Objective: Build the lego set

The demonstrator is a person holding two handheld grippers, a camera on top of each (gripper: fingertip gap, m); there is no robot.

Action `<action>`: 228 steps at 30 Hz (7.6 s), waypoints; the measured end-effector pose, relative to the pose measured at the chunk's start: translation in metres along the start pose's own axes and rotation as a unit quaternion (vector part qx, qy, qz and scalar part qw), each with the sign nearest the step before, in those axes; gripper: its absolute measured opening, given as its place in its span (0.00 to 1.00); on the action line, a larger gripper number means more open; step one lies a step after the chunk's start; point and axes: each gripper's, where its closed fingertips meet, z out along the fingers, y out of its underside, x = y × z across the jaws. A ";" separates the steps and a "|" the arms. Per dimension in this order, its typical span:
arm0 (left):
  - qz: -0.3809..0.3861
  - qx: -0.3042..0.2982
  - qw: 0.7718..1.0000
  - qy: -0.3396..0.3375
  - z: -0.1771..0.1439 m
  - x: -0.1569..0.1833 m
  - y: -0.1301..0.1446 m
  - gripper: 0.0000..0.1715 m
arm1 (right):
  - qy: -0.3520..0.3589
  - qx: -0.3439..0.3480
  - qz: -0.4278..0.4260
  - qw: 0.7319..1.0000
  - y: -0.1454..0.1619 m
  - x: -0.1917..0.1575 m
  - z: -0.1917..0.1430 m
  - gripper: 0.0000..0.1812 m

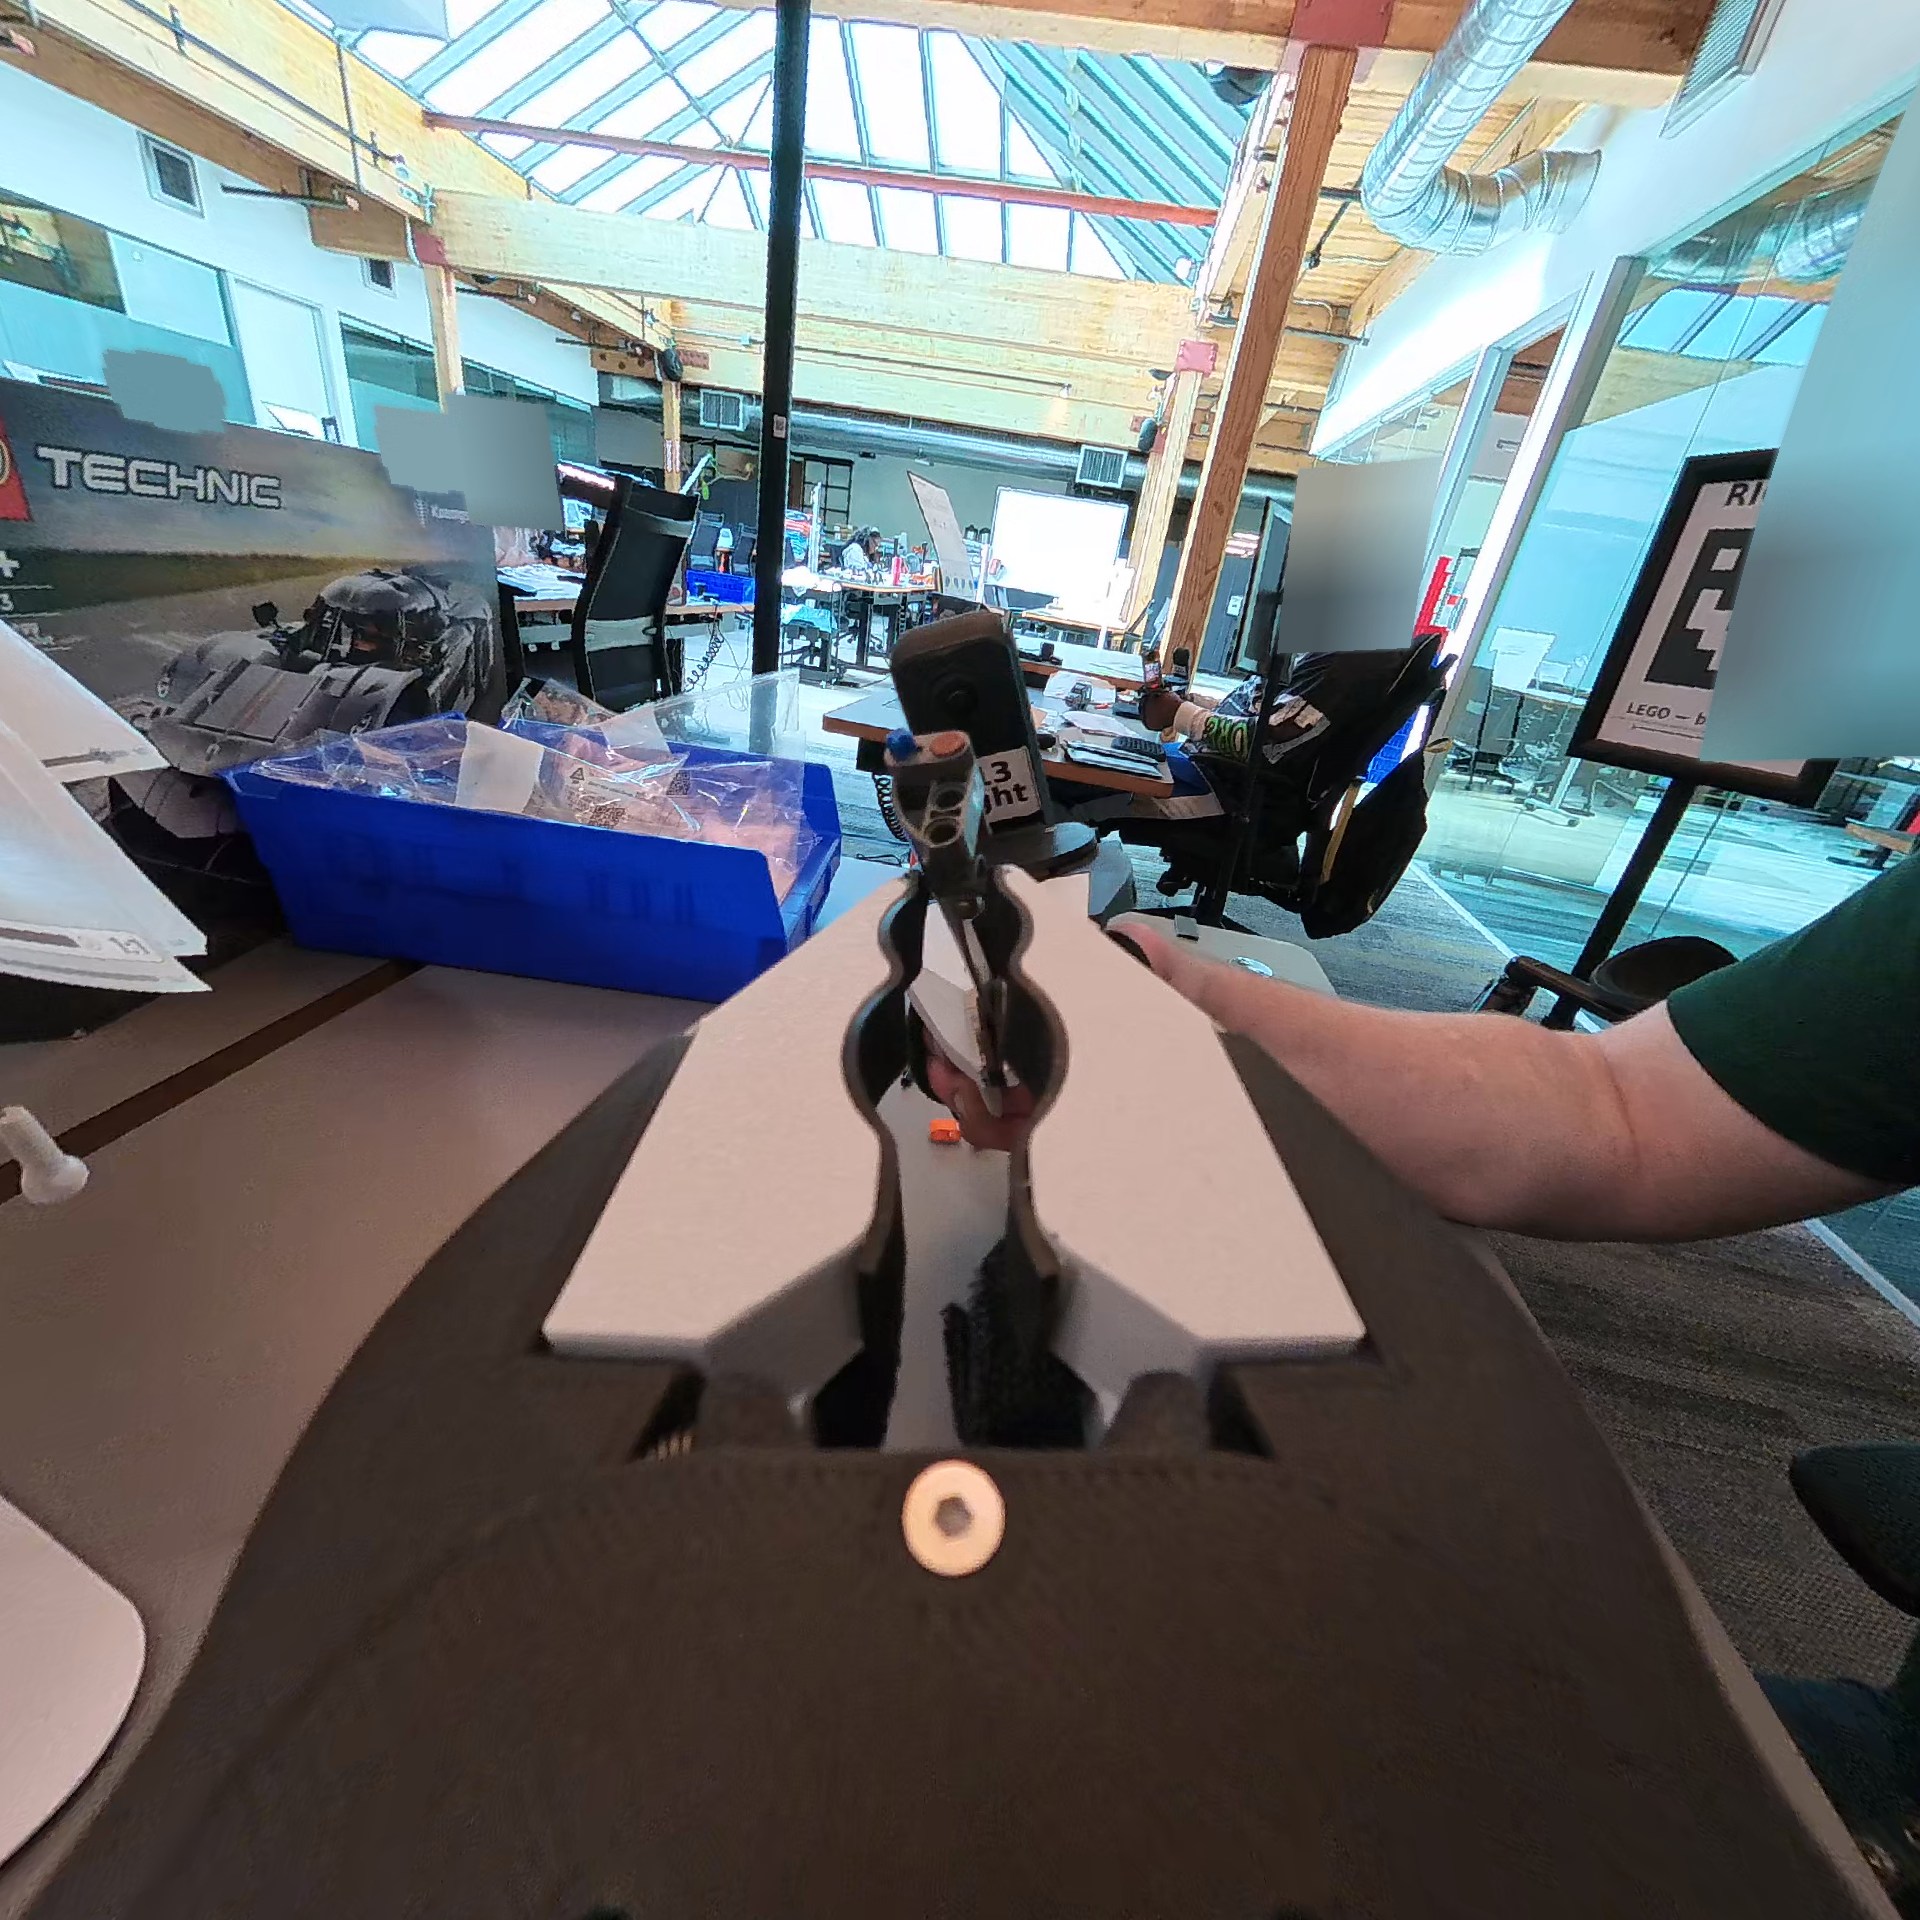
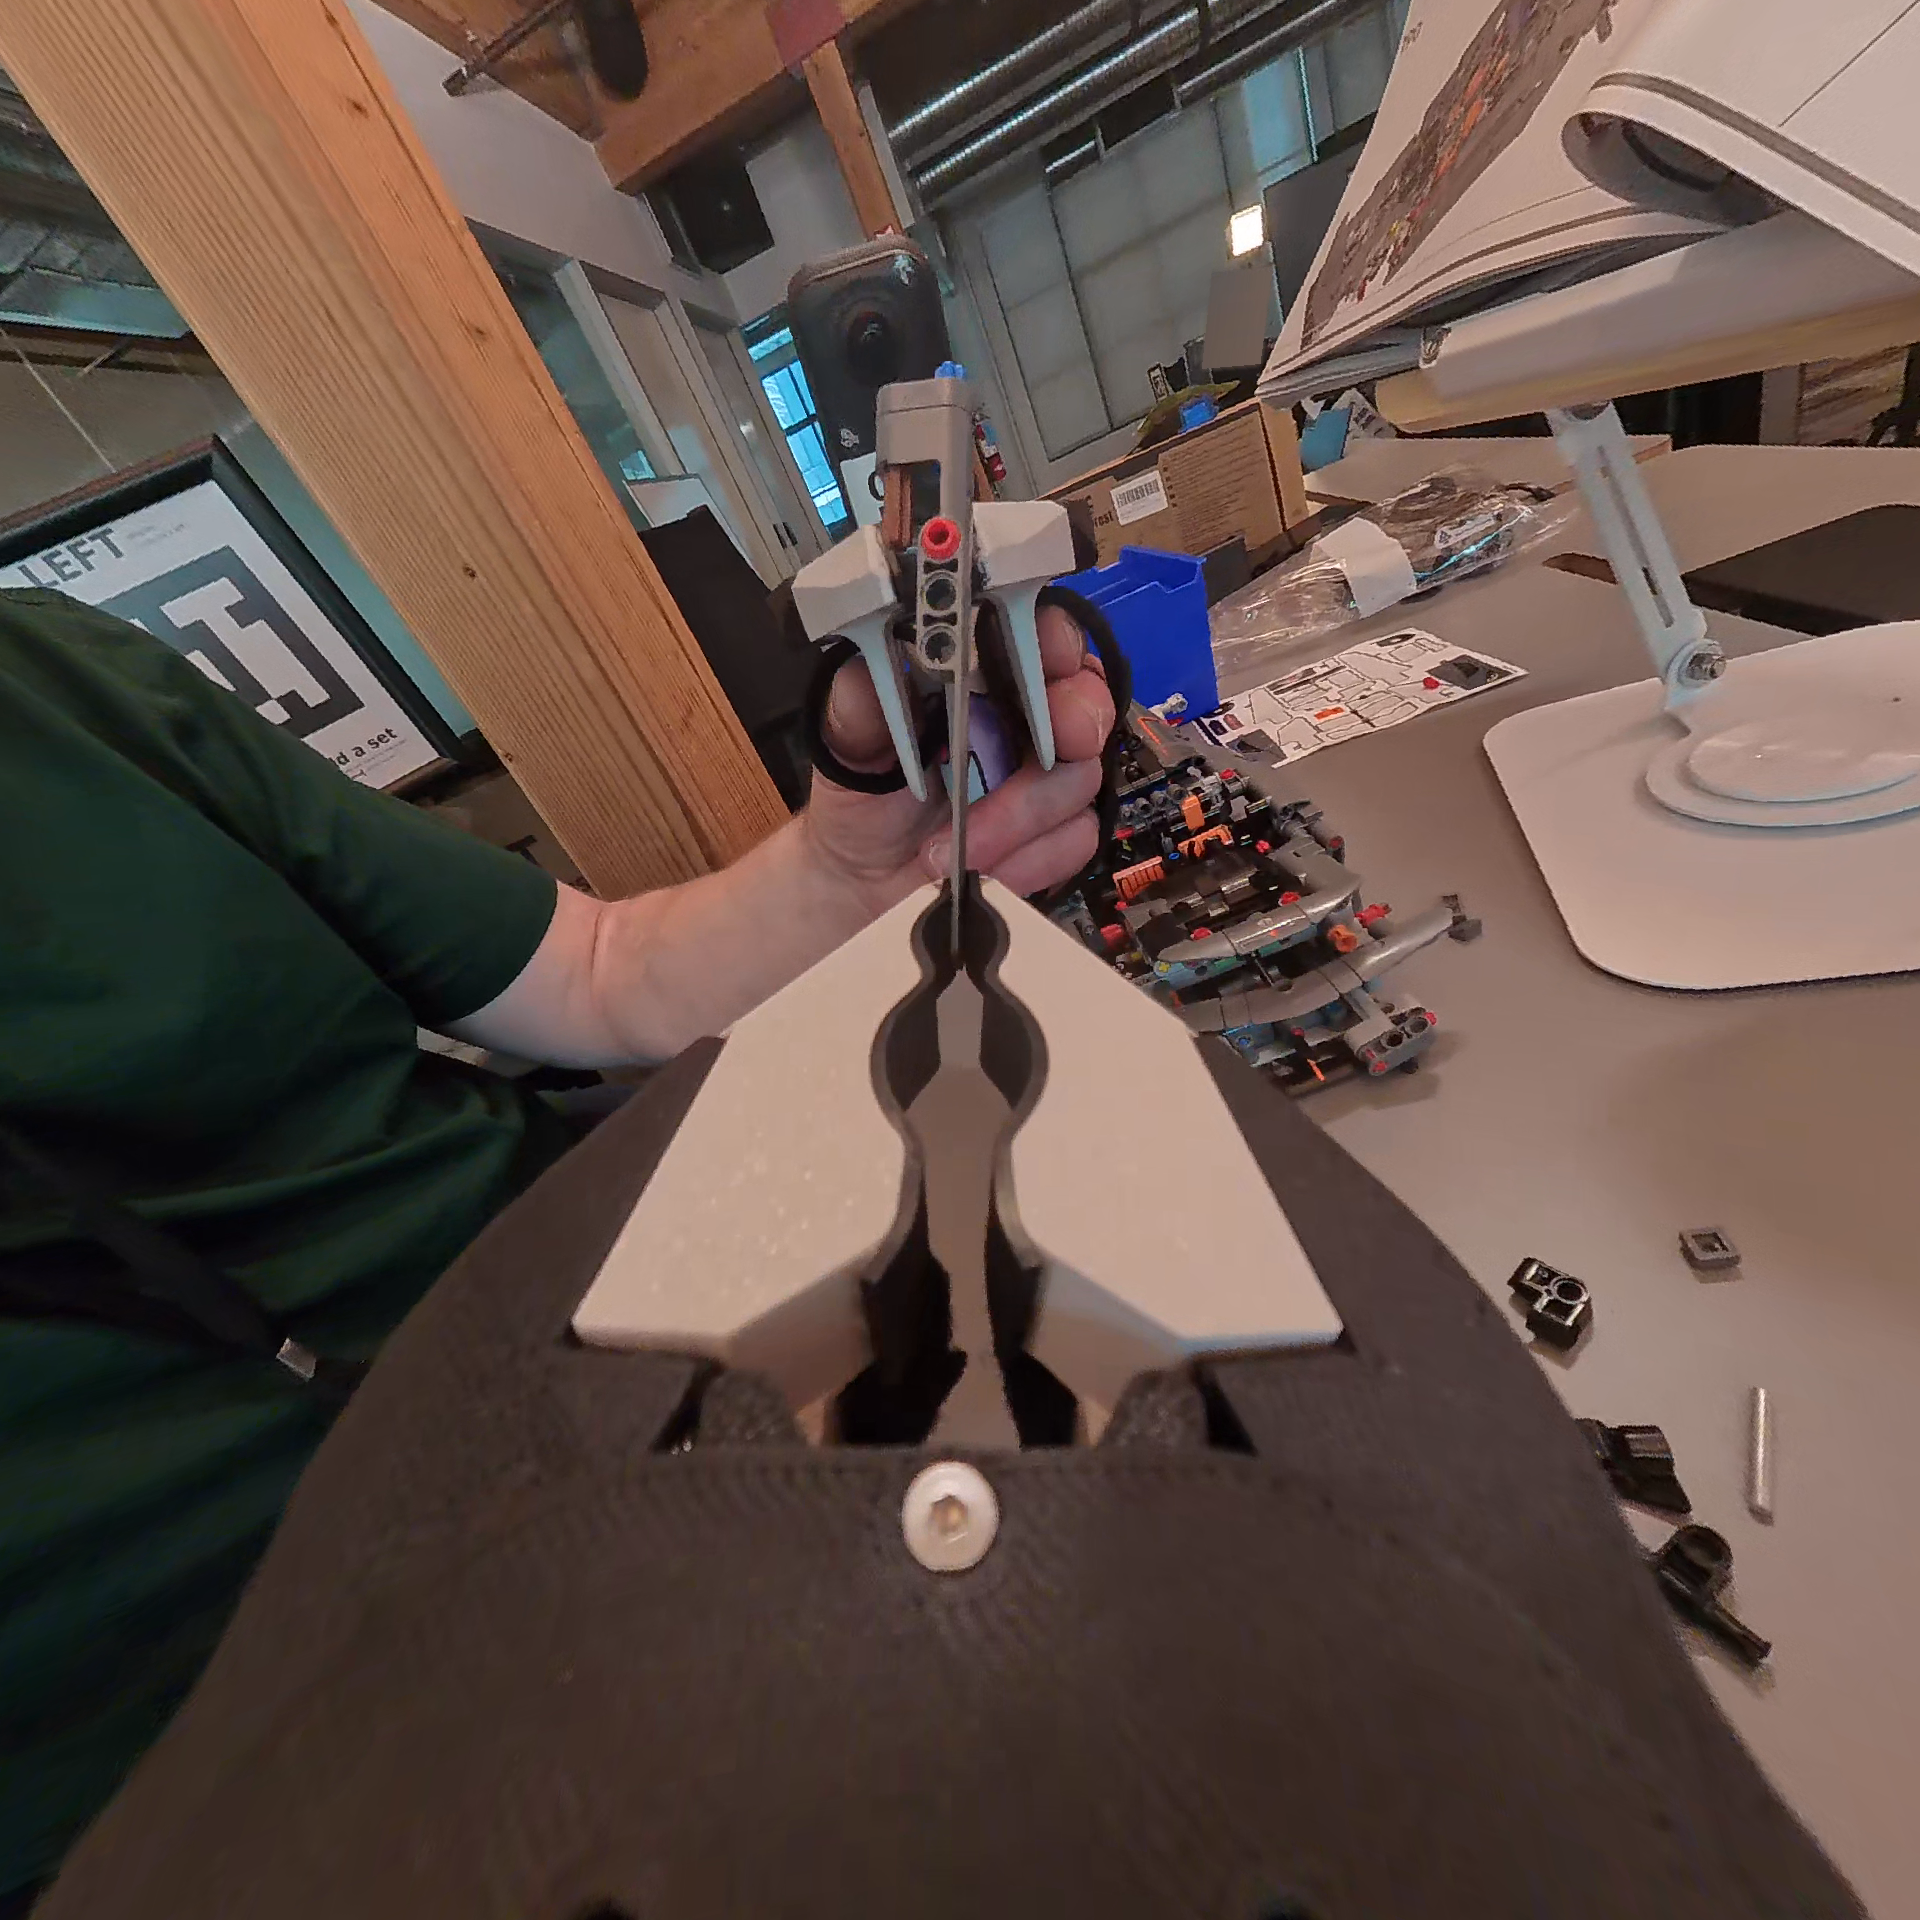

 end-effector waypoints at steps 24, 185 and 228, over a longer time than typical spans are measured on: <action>0.356 -0.134 0.913 -0.144 0.016 0.015 0.015 0.04 | 0.170 0.010 -0.214 0.962 -0.020 0.015 -0.004 0.18; -0.124 -0.285 0.949 0.056 -0.043 0.030 0.083 0.06 | 0.204 -0.211 -0.421 0.858 0.030 -0.011 0.037 0.11; -0.158 -0.205 0.959 0.115 -0.028 0.044 0.065 0.06 | 0.170 -0.167 -0.388 0.890 0.014 -0.026 0.026 0.01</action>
